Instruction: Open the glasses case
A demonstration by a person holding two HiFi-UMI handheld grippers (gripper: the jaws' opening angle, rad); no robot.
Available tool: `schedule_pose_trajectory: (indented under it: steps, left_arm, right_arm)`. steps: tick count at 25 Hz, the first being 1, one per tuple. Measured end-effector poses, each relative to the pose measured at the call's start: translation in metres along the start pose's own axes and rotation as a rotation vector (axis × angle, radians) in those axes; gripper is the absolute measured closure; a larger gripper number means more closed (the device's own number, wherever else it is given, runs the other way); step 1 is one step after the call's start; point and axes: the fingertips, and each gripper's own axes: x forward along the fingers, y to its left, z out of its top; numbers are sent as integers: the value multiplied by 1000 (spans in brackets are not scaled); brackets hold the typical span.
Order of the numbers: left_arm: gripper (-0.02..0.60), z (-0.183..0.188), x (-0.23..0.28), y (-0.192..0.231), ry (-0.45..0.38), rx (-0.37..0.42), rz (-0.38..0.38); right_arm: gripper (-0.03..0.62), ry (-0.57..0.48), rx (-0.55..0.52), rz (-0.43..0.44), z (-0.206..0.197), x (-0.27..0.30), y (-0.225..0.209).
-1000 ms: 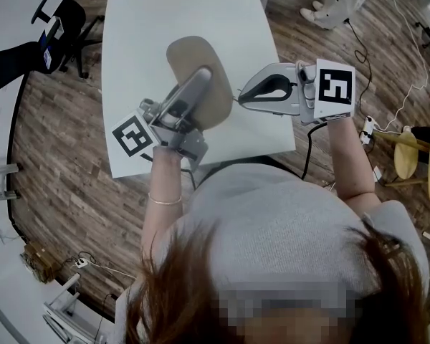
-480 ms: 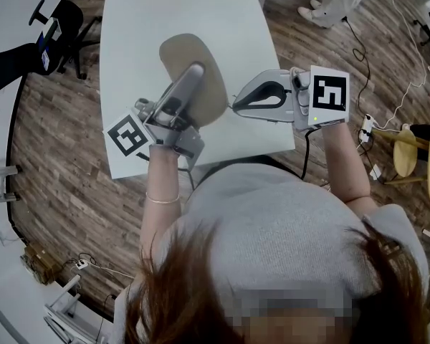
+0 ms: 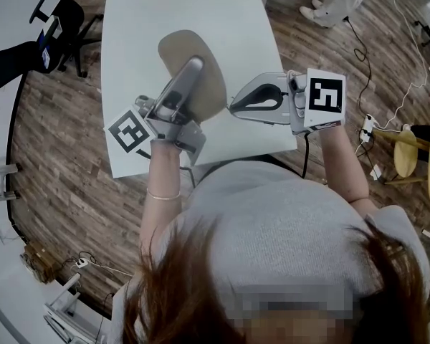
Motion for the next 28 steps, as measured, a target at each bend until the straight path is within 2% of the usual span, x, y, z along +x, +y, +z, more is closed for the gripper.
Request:
schedule_pose_trajectory:
  steps: [5,11,28]
  left_arm:
    - [255,-2,2,0,-2,19,13]
    - [254,-1,-1,8,-24,7,39]
    - [253,11,-2,20,-93,-6,96]
  right_arm:
    - [585,12,-8,-15,-2,3,3]
    - [585,2,16,-35,-6,10,4]
    - [585,-109,47,-118,-2,26,1]
